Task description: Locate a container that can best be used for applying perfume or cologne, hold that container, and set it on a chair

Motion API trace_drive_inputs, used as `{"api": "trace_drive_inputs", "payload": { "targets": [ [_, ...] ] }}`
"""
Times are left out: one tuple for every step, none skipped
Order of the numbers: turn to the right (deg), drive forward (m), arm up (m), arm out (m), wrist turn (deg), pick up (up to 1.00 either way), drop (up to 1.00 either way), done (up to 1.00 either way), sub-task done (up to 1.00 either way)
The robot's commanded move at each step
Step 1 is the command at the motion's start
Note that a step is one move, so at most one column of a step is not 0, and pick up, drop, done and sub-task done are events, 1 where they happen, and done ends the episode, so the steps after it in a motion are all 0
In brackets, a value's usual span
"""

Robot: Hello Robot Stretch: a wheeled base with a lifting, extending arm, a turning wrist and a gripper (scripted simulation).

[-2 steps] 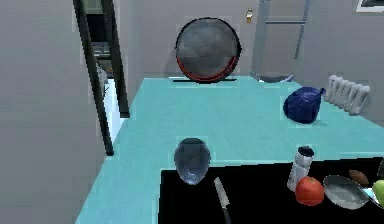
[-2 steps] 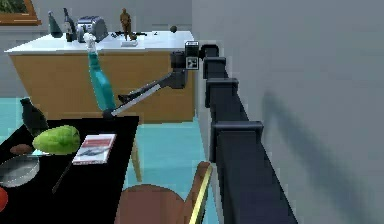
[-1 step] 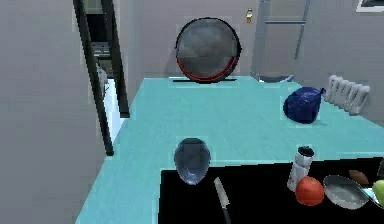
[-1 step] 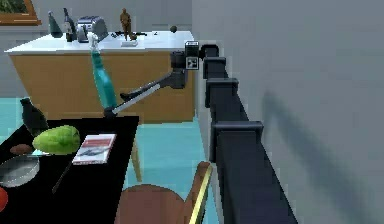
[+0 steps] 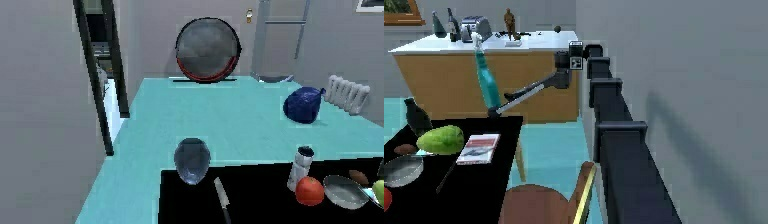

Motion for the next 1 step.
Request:
{"api": "trace_drive_inputs", "payload": {
  "targets": [
    [0.0, 0.0, -0.5, 0.0, 0.0, 0.0, 0.0, 0.0, 0.0]
  ]
}}
